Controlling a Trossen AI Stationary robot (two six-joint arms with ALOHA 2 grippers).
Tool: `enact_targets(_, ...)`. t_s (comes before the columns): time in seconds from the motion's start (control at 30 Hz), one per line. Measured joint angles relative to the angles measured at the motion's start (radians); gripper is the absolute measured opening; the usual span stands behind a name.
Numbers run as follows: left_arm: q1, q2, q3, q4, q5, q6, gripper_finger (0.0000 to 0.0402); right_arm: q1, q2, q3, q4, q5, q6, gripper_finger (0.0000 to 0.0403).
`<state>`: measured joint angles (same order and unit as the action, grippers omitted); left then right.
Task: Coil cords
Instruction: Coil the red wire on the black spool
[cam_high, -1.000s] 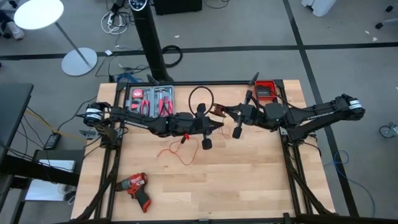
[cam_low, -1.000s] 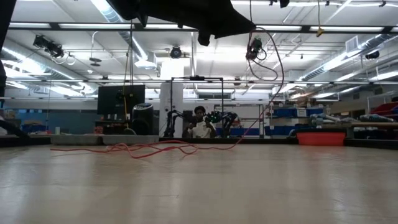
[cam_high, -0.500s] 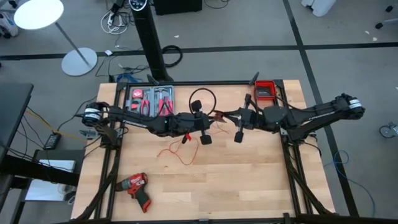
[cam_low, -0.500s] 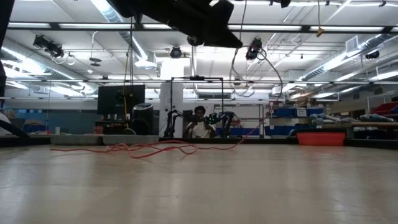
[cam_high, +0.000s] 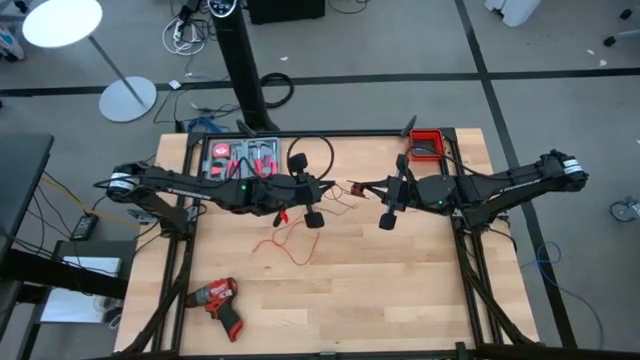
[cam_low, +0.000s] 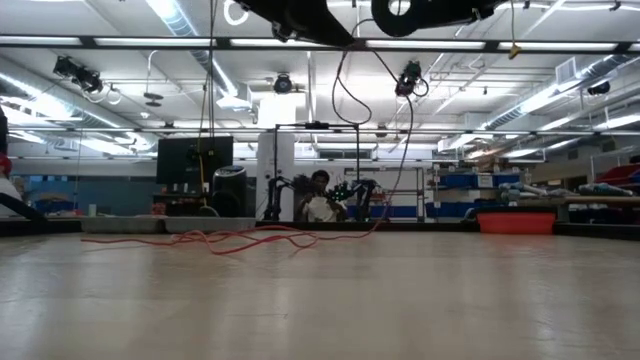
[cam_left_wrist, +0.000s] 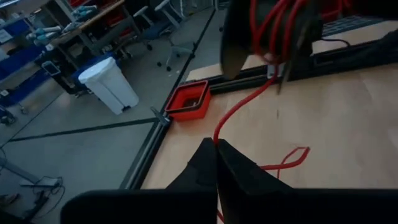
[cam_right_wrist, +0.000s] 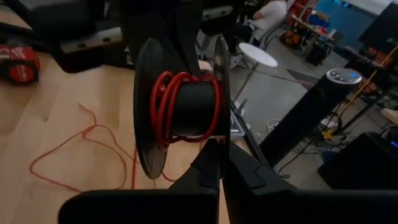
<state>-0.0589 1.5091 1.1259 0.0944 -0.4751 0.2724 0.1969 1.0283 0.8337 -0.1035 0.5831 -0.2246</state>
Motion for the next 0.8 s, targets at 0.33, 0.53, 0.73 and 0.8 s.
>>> enact_targets(0.33,-0.016,0.009,0.042,-0.053,0.000,-0.004,0.0000,-0.025,0.000,0.000,-0.101,-0.064,0.047,0.0000)
enact_targets(0.53,-0.015,0.008,0.044,-0.049,0.000,-0.004,0.0000,-0.025,0.000,0.000,-0.143,-0.065,0.048,0.0000)
enact_targets(0.73,-0.015,0.012,0.044,-0.034,0.000,-0.012,0.0000,-0.029,0.038,0.000,-0.148,-0.064,0.048,0.0000)
enact_targets(0.8,-0.015,0.012,0.044,-0.034,0.000,-0.012,0.0000,-0.041,0.064,0.000,-0.150,-0.064,0.047,0.0000)
